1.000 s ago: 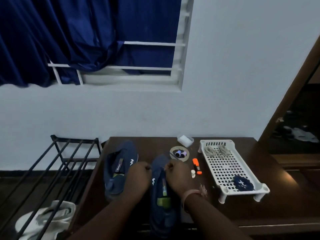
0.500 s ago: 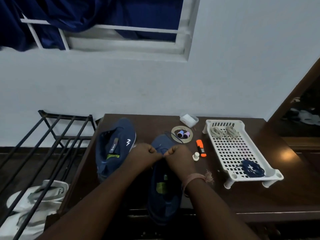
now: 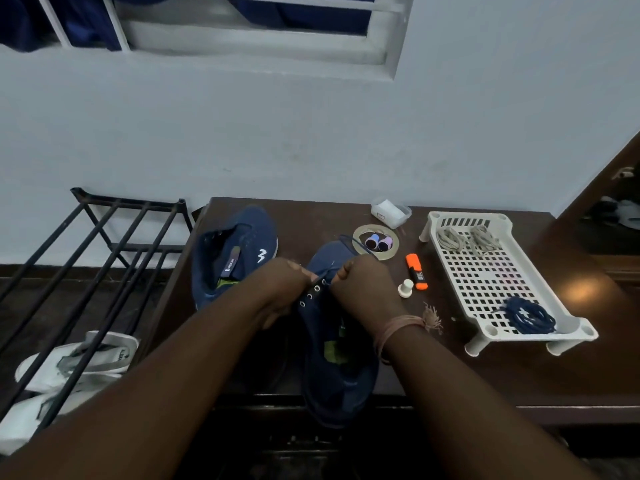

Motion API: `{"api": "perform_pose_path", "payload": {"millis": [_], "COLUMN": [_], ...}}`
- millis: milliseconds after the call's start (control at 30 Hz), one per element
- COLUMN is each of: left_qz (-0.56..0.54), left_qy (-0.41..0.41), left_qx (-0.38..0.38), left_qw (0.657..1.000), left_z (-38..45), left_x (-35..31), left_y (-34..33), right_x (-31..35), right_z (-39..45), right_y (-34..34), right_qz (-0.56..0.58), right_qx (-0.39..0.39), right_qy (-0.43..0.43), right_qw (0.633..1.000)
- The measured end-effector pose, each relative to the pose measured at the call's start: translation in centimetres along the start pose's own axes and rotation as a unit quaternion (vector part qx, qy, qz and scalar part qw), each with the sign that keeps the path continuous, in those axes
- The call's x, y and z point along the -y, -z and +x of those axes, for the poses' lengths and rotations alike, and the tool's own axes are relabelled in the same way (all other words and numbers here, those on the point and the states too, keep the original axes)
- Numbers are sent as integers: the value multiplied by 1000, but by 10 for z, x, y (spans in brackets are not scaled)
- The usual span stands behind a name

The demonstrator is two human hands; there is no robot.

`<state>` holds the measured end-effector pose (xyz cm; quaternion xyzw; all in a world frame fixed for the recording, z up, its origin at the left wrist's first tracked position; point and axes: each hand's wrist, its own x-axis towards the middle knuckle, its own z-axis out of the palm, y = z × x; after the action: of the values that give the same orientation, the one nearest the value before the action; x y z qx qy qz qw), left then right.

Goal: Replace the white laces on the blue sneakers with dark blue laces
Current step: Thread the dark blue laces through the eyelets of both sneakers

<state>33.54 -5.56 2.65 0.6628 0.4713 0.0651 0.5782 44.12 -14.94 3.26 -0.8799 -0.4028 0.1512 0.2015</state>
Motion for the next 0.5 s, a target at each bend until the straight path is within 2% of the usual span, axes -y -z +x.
{"api": "perform_pose_path", "payload": {"millis": [100, 200, 333, 500], "left_qz": [-8, -76, -114, -96], "left_qy": [4, 22, 29, 22], "left_qx": [21, 46, 48, 38], "left_qw": [1000, 996, 992, 994], "left_z": [-1, -3, -4, 3], "left_x": [0, -1, -1, 2], "left_y": [-1, -4, -5, -8], "right_x": [0, 0, 3, 3], "right_z": [1, 2, 2, 3], "right_y": [-3, -5, -3, -6], "right_qz": [0, 17, 37, -5], "right_qx": [0, -14, -10, -19], "right_qy": [-9, -15, -16, -20], "right_qw": [1000, 1000, 999, 1000]}}
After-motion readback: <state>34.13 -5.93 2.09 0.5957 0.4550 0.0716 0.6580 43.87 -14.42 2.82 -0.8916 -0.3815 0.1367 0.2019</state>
